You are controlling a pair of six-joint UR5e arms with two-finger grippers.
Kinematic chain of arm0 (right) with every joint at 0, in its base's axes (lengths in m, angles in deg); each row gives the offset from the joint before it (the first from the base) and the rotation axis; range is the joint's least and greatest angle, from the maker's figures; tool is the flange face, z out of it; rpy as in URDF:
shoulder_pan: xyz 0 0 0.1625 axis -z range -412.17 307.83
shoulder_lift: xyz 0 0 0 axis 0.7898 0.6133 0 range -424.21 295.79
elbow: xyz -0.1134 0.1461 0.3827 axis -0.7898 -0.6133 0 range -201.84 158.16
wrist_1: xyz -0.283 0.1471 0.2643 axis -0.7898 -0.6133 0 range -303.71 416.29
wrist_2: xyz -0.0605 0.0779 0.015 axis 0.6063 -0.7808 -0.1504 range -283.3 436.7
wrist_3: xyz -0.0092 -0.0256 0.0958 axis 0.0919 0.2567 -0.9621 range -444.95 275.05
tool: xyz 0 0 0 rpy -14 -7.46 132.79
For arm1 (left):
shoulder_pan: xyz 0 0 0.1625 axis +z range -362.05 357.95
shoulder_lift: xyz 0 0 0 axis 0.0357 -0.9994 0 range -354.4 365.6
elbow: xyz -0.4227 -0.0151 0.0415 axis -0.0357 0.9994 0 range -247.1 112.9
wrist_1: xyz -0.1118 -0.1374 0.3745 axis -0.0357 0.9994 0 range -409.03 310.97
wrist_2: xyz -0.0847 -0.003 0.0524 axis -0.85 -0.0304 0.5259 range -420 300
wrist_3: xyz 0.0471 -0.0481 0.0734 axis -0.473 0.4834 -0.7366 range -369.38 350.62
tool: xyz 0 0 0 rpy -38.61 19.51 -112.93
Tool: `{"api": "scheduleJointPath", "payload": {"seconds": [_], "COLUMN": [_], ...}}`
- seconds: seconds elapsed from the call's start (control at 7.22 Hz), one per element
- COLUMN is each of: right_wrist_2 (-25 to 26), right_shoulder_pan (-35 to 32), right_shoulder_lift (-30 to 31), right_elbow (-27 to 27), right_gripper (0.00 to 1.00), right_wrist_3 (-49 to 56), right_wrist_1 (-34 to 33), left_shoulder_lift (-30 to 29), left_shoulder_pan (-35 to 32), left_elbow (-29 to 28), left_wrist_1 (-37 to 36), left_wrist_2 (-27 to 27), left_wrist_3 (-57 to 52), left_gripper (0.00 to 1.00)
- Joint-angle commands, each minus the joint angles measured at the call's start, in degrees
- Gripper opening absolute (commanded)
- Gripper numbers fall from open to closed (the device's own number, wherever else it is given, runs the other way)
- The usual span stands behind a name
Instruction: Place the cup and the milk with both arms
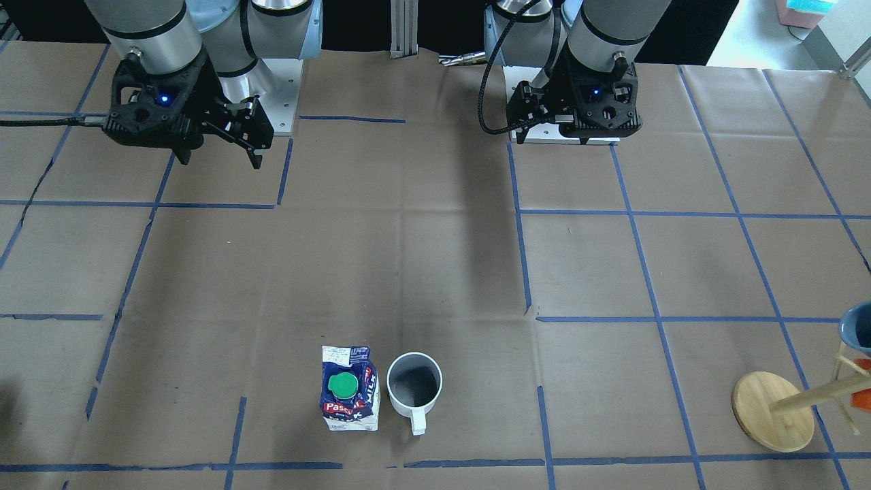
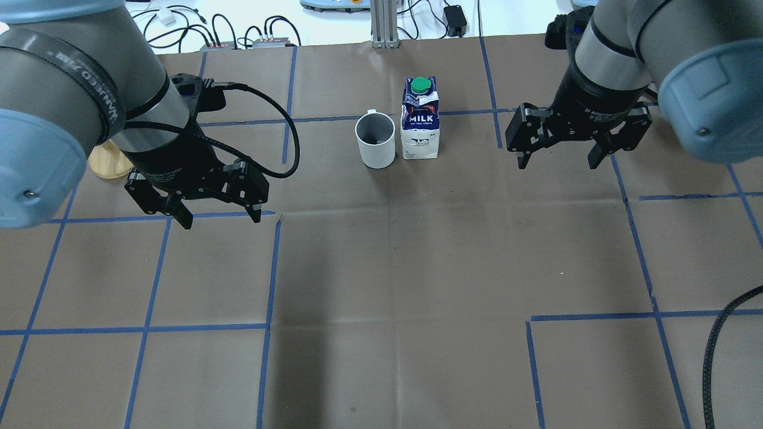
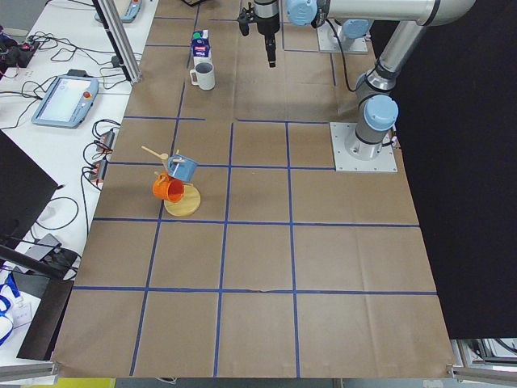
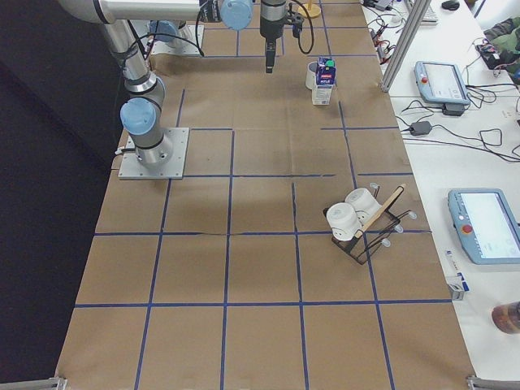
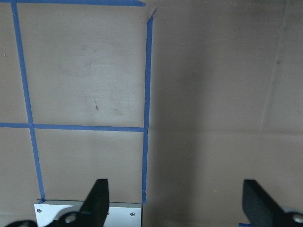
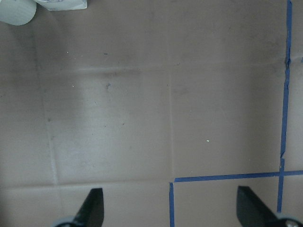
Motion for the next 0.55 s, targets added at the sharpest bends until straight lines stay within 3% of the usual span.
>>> {"api": "scheduleJointPath", "payload": {"seconds": [0.0, 0.42], "right_wrist_2": [1.19, 1.11], "right_shoulder_pan": [-0.52, 1.41], "right_shoulder_lift": [-0.04, 3.21], "right_elbow": [1.53, 6.11], "right_gripper": [1.0, 1.0], "right_wrist_3": [0.41, 2.36], "right_wrist_1": [-0.18, -3.42], "left_shoulder_lift": [-0.03, -0.12], "left_shoulder_pan": [0.0, 0.0], "left_elbow": [0.01, 0.01], "left_wrist_1": [-0.07, -0.07], "left_wrist_2": [-0.02, 0.06], "left_wrist_3": [0.01, 0.01], "left_gripper": [1.0, 1.0]}}
